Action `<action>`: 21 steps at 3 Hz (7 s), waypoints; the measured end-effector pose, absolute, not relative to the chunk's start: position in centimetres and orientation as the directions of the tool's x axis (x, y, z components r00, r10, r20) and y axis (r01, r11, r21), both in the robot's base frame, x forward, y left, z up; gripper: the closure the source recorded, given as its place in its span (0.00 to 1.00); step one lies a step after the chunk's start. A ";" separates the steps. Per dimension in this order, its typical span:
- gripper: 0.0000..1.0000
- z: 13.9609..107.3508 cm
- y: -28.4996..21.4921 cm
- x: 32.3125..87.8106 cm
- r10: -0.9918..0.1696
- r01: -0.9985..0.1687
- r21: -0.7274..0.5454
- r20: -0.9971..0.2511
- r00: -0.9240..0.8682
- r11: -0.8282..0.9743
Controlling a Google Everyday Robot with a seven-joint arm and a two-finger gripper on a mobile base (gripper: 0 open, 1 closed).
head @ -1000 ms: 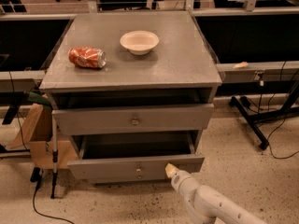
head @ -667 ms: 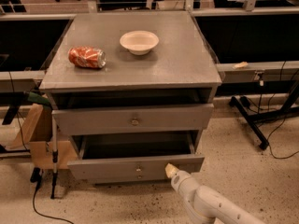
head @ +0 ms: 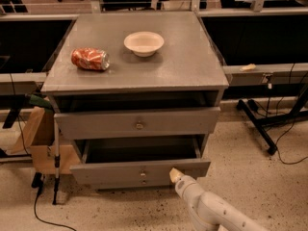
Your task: Close middle drawer
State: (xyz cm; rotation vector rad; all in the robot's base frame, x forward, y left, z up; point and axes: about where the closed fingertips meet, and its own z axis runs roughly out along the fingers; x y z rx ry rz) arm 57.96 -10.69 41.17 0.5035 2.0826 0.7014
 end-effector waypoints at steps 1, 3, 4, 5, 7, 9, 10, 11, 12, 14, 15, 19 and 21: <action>1.00 41.2 -10.6 57.8 0.579 0.095 0.643 -0.603 -0.548 0.760; 1.00 41.3 -10.2 58.6 0.588 0.093 0.649 -0.609 -0.532 0.755; 1.00 41.4 -9.9 59.0 0.592 0.093 0.650 -0.611 -0.526 0.754; 1.00 41.5 -9.7 59.5 0.595 0.092 0.652 -0.614 -0.518 0.753; 1.00 41.6 -9.0 61.1 0.603 0.092 0.654 -0.621 -0.501 0.751; 1.00 41.9 -8.0 63.8 0.610 0.090 0.656 -0.632 -0.478 0.750; 1.00 41.9 -7.6 65.2 0.621 0.095 0.662 -0.632 -0.464 0.744; 1.00 41.9 -7.6 65.1 0.621 0.095 0.662 -0.631 -0.464 0.743; 1.00 41.8 -7.6 65.4 0.631 0.101 0.667 -0.629 -0.454 0.738; 1.00 41.7 -7.8 65.1 0.637 0.106 0.671 -0.627 -0.449 0.734; 1.00 41.6 -8.0 65.0 0.644 0.111 0.675 -0.624 -0.442 0.730; 1.00 40.8 -15.8 63.9 0.677 0.097 0.709 -0.610 -0.412 0.699; 1.00 41.1 -17.9 62.2 0.641 -0.002 0.737 -0.590 -0.491 0.676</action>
Offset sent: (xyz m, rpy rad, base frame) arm 0.1670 0.0612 0.0180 0.0768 -0.2230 -0.1510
